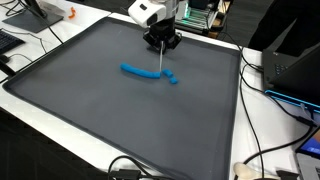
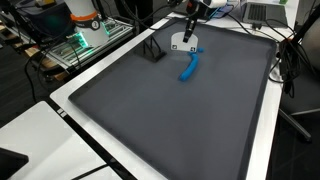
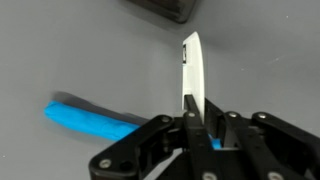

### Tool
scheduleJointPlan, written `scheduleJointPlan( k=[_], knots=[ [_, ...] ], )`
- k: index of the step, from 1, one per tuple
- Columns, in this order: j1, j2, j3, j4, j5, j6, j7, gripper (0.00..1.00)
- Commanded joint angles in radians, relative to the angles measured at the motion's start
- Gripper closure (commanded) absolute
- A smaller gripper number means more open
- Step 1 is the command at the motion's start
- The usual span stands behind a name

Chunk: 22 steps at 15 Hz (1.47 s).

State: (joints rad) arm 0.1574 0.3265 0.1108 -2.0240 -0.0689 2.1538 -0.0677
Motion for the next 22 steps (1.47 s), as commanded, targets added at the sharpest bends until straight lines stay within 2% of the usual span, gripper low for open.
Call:
scheduleJointPlan(
  k=[1, 7, 22],
  knots=[
    [-0.009, -0.055, 0.0, -0.012, -0.025, -0.038, -0.015, 0.98],
    [-0.017, -0.042, -0.015, 0.049, -0.057, -0.033, -0.004, 0.98],
    [-0.018, 0.099, -0.033, 0.139, -0.067, 0.032, 0.023, 0.98]
  ],
)
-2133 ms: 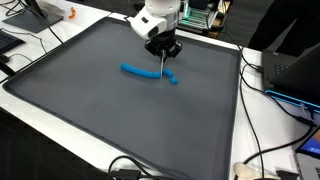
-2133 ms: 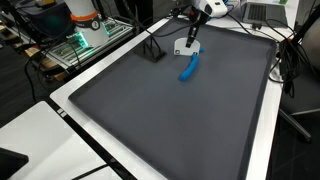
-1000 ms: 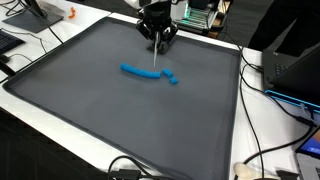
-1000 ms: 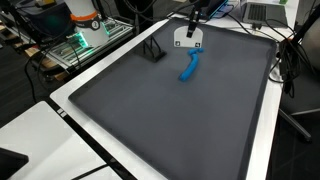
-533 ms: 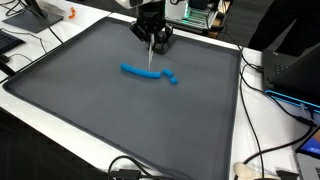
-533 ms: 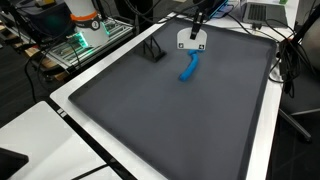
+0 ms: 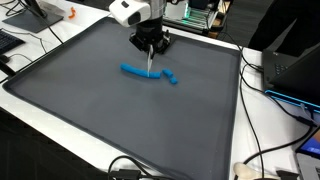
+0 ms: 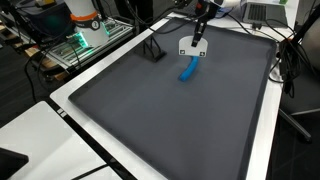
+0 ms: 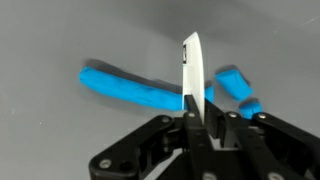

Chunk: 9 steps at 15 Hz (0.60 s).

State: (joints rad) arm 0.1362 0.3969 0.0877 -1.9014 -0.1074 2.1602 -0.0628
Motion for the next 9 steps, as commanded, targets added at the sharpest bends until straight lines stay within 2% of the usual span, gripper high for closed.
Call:
scheduleJointPlan(
  k=[1, 9],
  knots=[
    [0.005, 0.035, -0.014, 0.022, -0.036, 0.031, 0.023, 0.98],
    [0.003, 0.071, -0.021, 0.051, -0.044, 0.049, 0.022, 0.98]
  ],
)
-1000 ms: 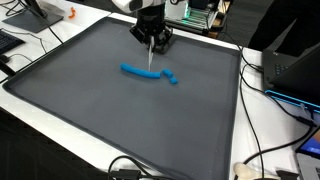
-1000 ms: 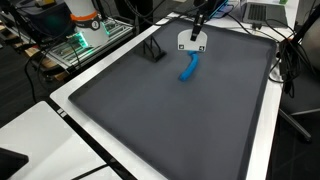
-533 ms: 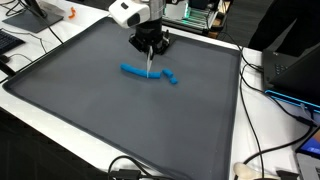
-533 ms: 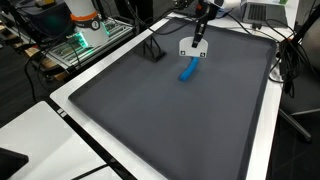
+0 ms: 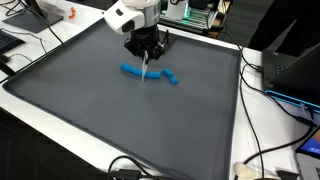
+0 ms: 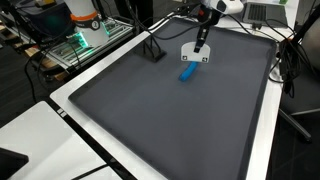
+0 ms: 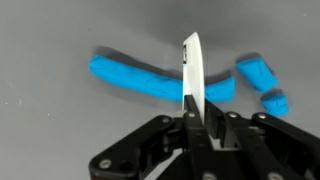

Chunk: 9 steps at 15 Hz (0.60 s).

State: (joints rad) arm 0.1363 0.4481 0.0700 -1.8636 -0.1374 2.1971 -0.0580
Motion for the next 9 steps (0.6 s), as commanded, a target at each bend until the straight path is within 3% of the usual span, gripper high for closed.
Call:
scheduleJointPlan(
  k=[1, 9],
  knots=[
    [0.002, 0.023, -0.001, 0.016, -0.01, 0.01, 0.014, 0.98],
    [-0.002, 0.042, 0.003, 0.025, 0.006, -0.017, 0.009, 0.98]
  ],
)
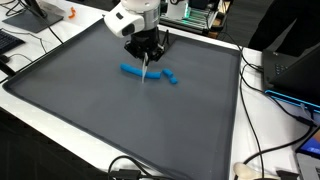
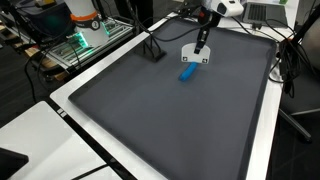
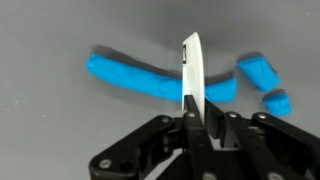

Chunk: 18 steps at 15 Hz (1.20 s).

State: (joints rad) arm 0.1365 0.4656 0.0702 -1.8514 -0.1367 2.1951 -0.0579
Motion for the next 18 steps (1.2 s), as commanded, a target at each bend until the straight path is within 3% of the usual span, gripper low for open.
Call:
scheduleJointPlan(
  k=[1, 18],
  knots=[
    [-0.002, 0.027, 0.002, 0.012, 0.004, -0.013, 0.011, 0.98],
    [-0.011, 0.049, 0.006, -0.01, 0.025, -0.053, 0.006, 0.98]
  ],
)
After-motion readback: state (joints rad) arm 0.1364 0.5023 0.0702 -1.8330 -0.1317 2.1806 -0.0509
